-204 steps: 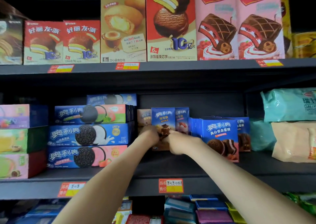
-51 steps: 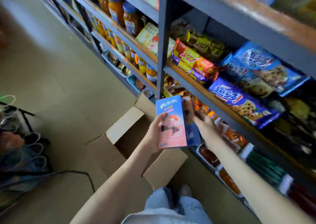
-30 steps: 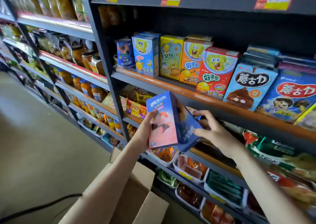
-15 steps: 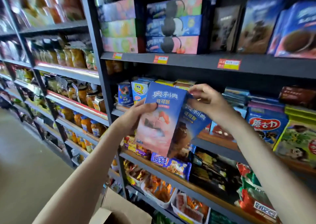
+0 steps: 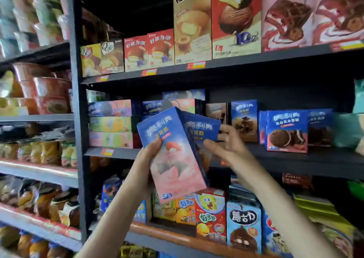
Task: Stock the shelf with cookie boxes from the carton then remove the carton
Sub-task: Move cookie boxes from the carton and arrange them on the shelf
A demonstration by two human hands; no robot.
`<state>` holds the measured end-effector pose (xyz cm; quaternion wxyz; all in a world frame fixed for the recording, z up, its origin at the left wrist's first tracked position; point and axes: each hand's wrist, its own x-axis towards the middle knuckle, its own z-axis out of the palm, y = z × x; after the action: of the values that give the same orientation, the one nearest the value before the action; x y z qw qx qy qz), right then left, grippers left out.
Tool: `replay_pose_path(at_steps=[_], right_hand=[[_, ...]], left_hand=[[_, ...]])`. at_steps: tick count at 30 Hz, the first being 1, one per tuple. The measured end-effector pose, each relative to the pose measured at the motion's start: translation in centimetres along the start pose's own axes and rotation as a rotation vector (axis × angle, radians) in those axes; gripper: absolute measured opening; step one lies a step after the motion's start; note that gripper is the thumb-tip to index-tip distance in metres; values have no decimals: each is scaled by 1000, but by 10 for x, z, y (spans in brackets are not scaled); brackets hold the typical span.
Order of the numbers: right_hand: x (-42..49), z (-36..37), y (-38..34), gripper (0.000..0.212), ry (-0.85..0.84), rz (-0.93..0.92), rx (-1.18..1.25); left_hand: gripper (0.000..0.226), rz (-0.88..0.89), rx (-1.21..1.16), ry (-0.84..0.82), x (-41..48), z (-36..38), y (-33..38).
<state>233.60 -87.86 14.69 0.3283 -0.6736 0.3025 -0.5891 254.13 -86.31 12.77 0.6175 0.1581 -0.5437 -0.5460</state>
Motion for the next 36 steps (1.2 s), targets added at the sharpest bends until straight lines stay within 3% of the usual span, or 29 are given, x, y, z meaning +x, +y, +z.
replay_pose_path(at_steps=[4,7,10,18,22,27,32,36], right_hand=[[9,0,8,44,-1,68,102],[19,-12,3,57,97,69,108],[30,-29,-1,43,197,38,39],[56,-59,2,36,437,24,-180],[71,-56,1,37,492,54,-466],[82,-55,5,45,493,144,-593],[89,-60,5,47,523,96,-759],[95,-67,11,55,540,122,-871]], left_hand=[[36,-2,100,-25,21,7,11],[54,12,151,14,39,15,16],[60,78,151,85,57,27,21],[44,61,162,124,92,39,11],[41,72,209,154,105,34,6],[40,19,224,154,115,37,-8],[33,37,251,170,122,40,-16],[41,63,306,187,125,41,-19]])
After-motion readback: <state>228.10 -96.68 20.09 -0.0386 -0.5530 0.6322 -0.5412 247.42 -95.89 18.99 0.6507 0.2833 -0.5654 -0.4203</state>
